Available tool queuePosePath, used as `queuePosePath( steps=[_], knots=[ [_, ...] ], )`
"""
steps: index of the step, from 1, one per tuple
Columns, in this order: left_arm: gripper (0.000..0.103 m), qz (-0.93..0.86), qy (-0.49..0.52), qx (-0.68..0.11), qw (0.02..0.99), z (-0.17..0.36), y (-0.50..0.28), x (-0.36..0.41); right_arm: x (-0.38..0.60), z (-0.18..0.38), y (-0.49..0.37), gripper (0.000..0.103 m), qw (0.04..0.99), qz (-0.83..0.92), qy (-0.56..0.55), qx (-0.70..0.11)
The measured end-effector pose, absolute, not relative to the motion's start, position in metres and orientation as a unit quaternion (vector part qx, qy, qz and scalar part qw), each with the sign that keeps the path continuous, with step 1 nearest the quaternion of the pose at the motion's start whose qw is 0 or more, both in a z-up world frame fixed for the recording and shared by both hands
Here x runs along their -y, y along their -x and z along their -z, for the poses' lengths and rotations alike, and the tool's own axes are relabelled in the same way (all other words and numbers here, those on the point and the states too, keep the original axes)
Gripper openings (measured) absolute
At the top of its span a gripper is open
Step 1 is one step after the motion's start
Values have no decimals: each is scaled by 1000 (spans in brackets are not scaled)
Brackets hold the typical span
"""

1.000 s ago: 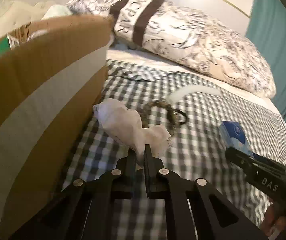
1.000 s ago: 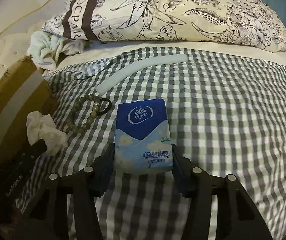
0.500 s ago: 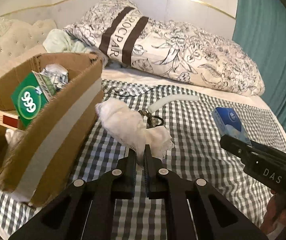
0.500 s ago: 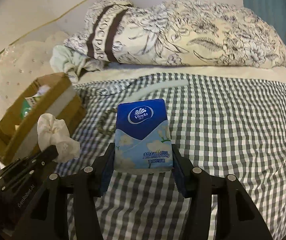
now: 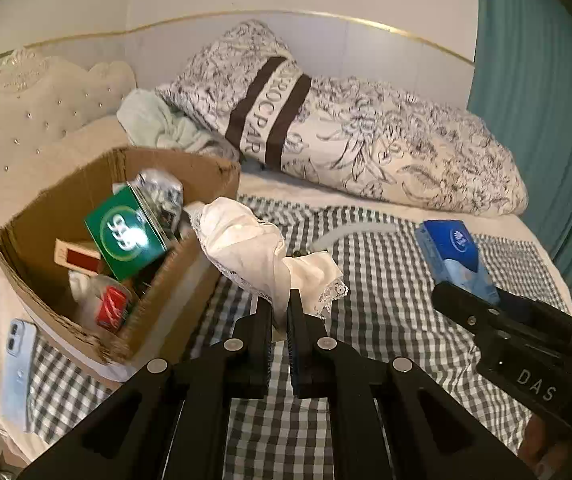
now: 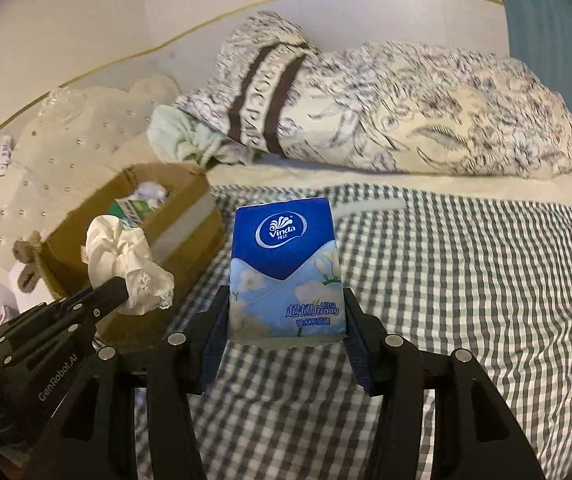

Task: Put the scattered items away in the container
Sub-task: 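Carry the lace cloth and tissue pack into the box and open both tools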

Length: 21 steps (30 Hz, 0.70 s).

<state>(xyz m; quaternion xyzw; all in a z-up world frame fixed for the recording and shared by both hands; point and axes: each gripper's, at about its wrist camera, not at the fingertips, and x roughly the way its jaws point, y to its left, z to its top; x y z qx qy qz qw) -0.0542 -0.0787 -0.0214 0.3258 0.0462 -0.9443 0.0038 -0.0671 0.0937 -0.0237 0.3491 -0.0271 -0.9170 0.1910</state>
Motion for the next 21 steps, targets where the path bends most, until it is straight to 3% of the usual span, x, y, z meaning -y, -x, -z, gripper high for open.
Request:
queuePosePath(
  steps=[12,21],
  knots=[
    [7,943,-324,-56,54,-24,44,123,-46,-12,55,52,243,917,-316,20],
    [7,940,-319,-74,99,-24,64,180,18,-25,75,52,294,907,-301,-2]
  ],
)
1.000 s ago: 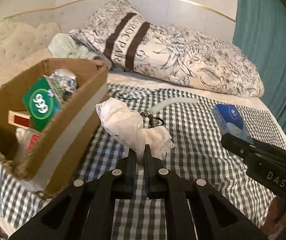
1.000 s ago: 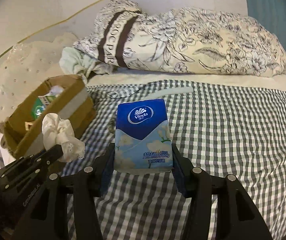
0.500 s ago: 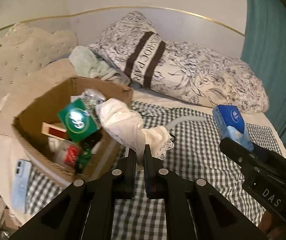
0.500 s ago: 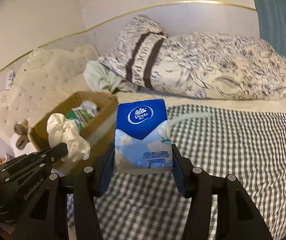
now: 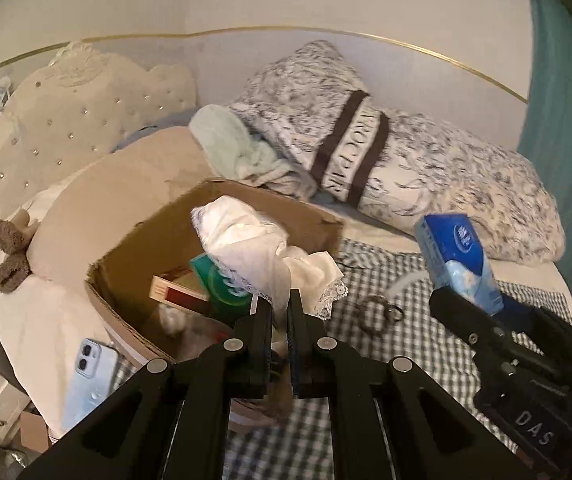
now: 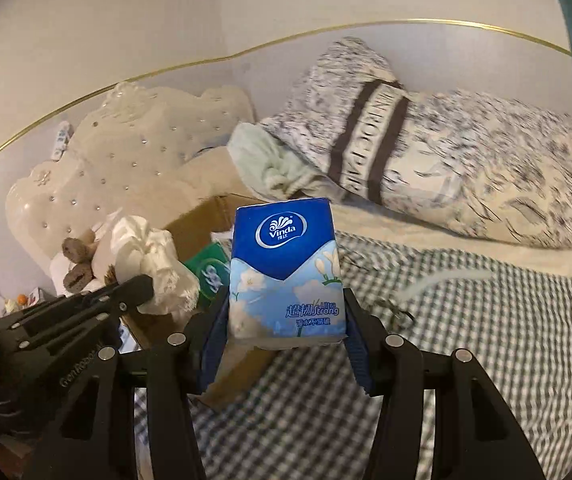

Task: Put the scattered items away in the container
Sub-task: 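Carry the lace cloth and tissue pack into the box and open both tools, then move both open tools back over the bead bracelet and hair tie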

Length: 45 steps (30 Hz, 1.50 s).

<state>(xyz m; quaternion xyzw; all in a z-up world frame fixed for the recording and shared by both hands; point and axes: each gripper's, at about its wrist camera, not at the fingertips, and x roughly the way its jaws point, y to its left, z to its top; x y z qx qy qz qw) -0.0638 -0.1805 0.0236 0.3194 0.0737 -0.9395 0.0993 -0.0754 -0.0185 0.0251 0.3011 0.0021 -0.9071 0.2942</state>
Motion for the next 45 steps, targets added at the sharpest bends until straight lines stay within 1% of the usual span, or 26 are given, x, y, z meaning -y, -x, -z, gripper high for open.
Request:
queuePosePath(
  steps=[6,18,19,20,21,22,23,24,25,28,35,40,45],
  knots=[
    [7,933,-323,-76,140,-12,86,219,64,-18,99,52,314,900,-304,-12],
    [7,922,-344,-101,144,34,122,253,117,24,156,52,314,886,-340,-16],
    [8,922,-346,-101,145,37,123,254,120,26,160,52,317,885,-342,-14],
    [11,921,-348,-101,145,40,123,255,122,28,163,54,326,881,-342,-8],
    [17,920,-349,-102,146,43,122,256,123,28,164,59,338,878,-338,1],
    [37,921,-348,-102,144,44,121,256,121,26,164,67,351,876,-330,19],
    [75,922,-344,-103,144,43,119,257,115,23,163,88,356,878,-316,47],
    [93,923,-338,-101,151,41,117,257,110,20,161,99,351,883,-306,64],
    [103,926,-327,-99,160,37,113,256,104,17,160,99,346,887,-296,77],
    [103,934,-304,-100,161,26,104,253,87,10,161,99,338,894,-283,84],
    [103,936,-308,-81,153,13,95,214,1,4,157,99,256,923,-273,90],
    [103,941,-318,-55,98,11,98,154,-68,8,149,99,179,945,-265,65],
    [103,948,-315,-26,33,13,108,88,-129,18,143,99,147,943,-285,90]
  ],
)
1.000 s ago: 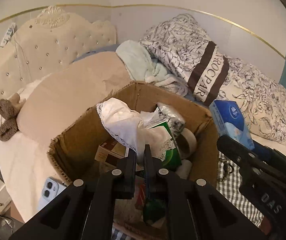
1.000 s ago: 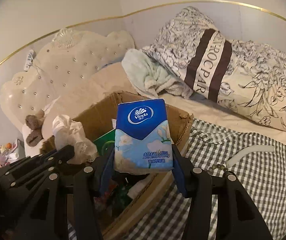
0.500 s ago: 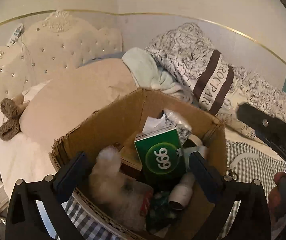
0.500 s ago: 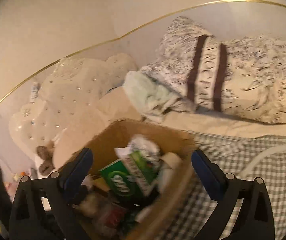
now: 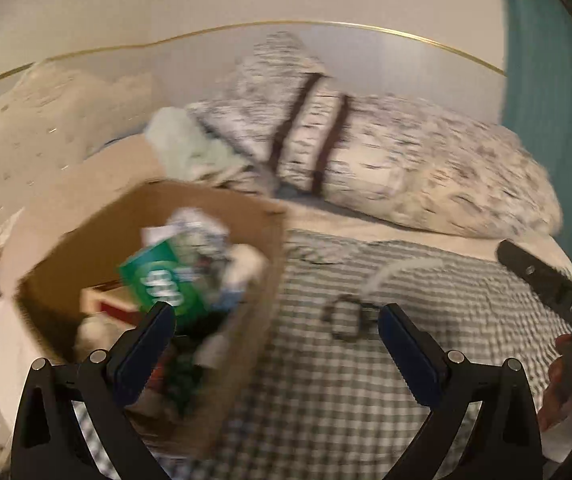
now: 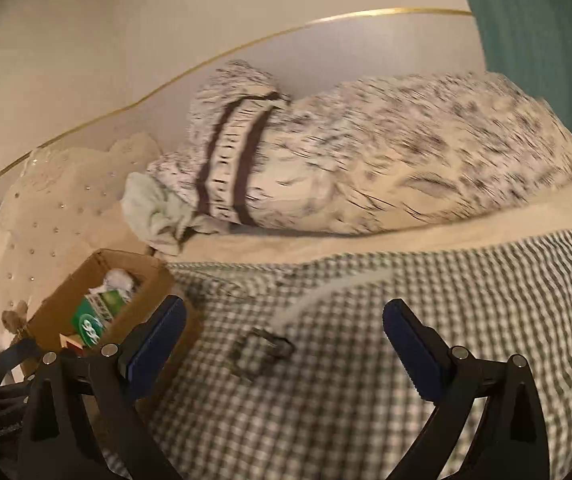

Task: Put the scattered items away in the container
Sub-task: 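Move both open tools back over the bead bracelet and hair tie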

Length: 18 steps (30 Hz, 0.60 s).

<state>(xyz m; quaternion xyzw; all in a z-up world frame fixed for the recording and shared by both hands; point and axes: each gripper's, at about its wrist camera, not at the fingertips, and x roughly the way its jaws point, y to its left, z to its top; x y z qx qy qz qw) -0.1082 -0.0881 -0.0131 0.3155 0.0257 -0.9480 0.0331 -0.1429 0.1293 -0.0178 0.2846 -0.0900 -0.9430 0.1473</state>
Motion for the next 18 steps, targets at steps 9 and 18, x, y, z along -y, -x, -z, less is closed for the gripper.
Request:
queuePosePath(
  steps=[9,18],
  knots=[
    [103,930,-366,26,-19,82,157,23,-165,43,146,99,148,931,-316,107],
    [103,915,-403,-21,-16,140,213,38,-153,79,175,99,154,916,-358,100]
  ],
)
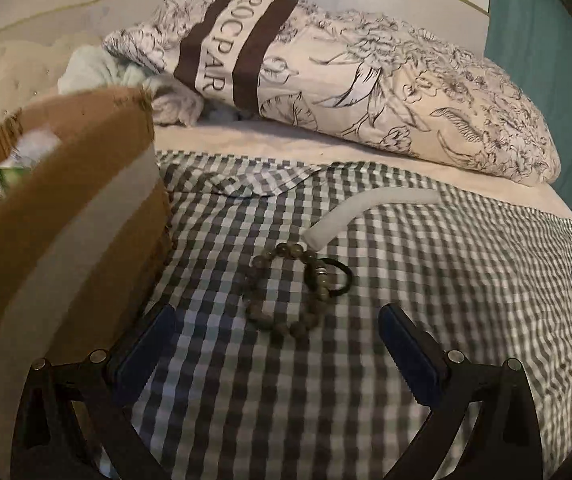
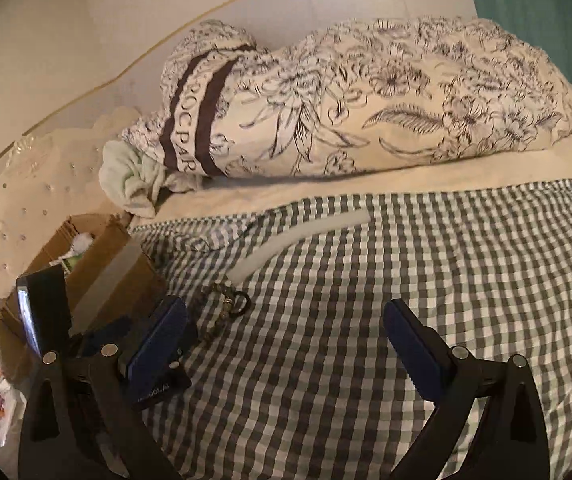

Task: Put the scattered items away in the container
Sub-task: 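Move both open tools back over the bead bracelet and hair tie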

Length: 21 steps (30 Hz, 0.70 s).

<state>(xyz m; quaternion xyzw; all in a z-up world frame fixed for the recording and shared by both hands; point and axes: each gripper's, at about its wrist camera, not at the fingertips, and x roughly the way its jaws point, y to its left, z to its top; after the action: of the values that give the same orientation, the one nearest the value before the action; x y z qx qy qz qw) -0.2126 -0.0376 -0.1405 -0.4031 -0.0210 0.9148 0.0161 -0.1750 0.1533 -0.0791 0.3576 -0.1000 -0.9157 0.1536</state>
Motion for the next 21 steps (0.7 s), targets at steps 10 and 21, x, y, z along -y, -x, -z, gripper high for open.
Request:
queuePosePath(
  steps=[10,21],
  knots=[
    [103,-898,438,14,29,191,245,44,-134,120,212,99,133,905,-394,86],
    [21,-904,424,53,34,187,252,65,-107,140,225,99,138,900,-411,51]
  ],
)
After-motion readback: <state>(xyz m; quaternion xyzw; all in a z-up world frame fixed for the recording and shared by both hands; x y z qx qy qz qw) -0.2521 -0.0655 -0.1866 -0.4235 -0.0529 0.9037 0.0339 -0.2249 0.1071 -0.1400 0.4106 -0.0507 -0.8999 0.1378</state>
